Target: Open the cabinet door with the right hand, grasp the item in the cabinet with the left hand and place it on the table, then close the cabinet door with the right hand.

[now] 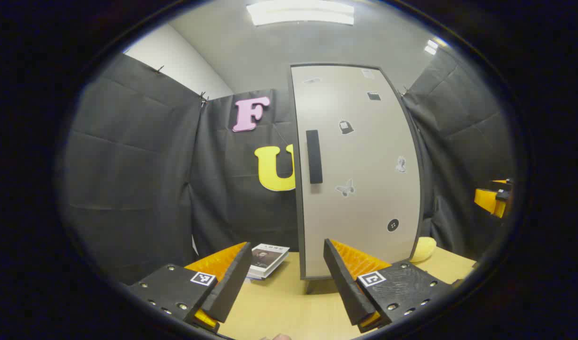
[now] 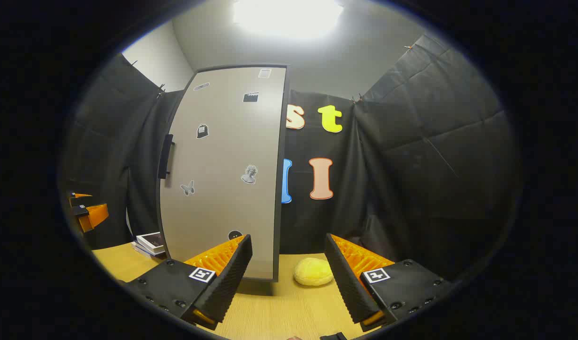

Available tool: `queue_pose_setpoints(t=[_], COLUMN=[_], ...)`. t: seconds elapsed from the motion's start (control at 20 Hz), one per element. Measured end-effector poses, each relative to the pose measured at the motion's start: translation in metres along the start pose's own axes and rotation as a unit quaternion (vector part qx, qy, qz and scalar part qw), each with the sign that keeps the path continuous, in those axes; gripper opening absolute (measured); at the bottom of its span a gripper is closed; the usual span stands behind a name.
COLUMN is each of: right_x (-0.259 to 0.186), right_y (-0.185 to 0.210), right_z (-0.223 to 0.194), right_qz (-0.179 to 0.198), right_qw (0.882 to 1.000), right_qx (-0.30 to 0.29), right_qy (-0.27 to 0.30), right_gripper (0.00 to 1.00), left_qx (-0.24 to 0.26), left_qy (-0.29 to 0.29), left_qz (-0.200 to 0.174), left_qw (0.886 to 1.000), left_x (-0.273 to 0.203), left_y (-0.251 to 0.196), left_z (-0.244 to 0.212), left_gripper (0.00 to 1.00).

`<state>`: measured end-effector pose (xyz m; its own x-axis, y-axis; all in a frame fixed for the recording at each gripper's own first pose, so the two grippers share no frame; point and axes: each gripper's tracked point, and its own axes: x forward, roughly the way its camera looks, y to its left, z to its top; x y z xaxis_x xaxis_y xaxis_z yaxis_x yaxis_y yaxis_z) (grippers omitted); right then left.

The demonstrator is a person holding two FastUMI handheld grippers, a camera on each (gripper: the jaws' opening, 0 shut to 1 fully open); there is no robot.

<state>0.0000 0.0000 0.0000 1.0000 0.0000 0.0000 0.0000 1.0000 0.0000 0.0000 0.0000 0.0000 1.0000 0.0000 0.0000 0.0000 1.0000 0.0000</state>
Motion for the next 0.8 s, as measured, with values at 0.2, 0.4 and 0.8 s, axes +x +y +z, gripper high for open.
queue_pose_setpoints(t=[0.2,0.4,0.8], right_x=[0.0,0.003,0.005], right_y=[-0.003,-0.009,-0.023], right_z=[-0.002,-0.007,-0.003], right_qz=[-0.004,-0.008,-0.007], right_qw=[1.0,1.0,1.0], right_qx=[0.008,0.013,0.013], right_qy=[0.001,0.008,0.003], right_gripper=[0.98,0.98,0.98], left_qx=[0.002,0.0,0.0], left_qy=[0.0,0.001,-0.009], left_qz=[0.005,0.011,0.02], left_qw=[1.0,1.0,1.0], left_x=[0.0,0.0,-0.001], left_y=[0.001,0.002,-0.004], left_z=[-0.001,-0.003,0.006], left_gripper=[0.91,0.94,0.94])
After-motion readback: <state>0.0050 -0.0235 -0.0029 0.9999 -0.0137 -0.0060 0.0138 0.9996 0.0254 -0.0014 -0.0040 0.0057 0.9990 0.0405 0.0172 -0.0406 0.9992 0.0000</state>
